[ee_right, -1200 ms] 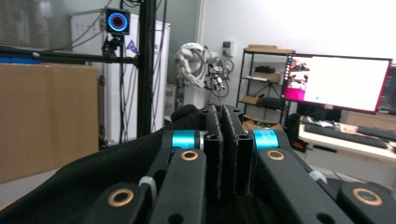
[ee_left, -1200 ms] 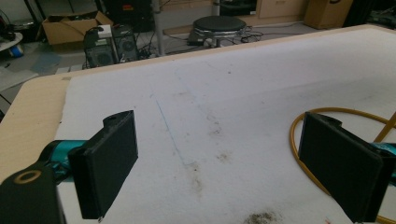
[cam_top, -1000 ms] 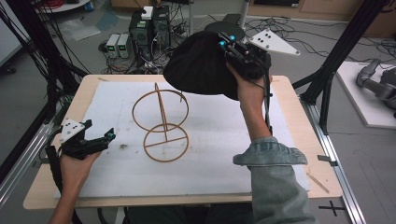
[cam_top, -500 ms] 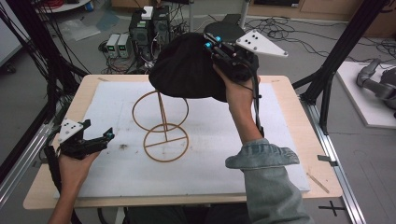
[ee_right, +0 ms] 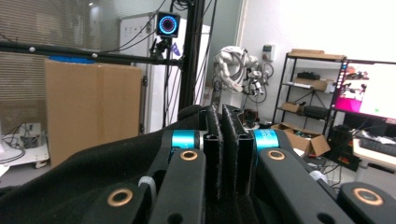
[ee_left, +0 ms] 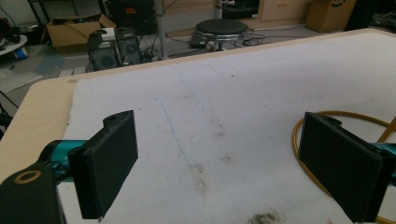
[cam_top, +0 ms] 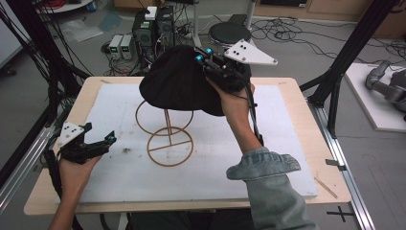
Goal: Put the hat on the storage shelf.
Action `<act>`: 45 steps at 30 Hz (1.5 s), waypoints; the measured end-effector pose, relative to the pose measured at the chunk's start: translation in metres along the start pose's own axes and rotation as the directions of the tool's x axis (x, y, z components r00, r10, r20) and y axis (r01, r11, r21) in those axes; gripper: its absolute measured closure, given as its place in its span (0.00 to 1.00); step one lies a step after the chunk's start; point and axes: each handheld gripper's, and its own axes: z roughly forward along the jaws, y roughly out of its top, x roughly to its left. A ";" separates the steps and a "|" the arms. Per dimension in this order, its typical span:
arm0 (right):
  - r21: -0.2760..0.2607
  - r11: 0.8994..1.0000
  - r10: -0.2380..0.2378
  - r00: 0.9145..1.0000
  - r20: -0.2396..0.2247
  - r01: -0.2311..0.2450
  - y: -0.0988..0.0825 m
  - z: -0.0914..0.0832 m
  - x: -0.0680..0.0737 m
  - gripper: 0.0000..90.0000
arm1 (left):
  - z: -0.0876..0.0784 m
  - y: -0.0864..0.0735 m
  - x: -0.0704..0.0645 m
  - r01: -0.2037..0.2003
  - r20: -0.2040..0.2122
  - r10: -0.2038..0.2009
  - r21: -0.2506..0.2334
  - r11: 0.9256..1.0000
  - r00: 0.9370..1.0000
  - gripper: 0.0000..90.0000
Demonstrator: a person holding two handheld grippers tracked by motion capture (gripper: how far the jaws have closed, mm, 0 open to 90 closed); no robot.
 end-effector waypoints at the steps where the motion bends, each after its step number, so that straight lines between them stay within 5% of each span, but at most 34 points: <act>1: 0.000 1.000 0.000 1.000 0.000 0.000 0.000 0.000 0.000 0.97 | 0.000 0.000 0.000 0.003 -0.002 -0.003 -0.003 1.000 1.000 0.14; 22: 0.046 0.998 -0.025 0.988 -0.153 0.032 -0.032 0.000 0.027 0.97 | -0.001 0.000 0.002 0.001 -0.006 -0.001 -0.002 1.000 1.000 0.14; 45: 0.101 0.993 -0.037 0.971 -0.235 0.062 -0.057 0.001 0.041 0.96 | -0.001 0.000 0.002 0.001 -0.006 -0.001 0.001 1.000 1.000 0.14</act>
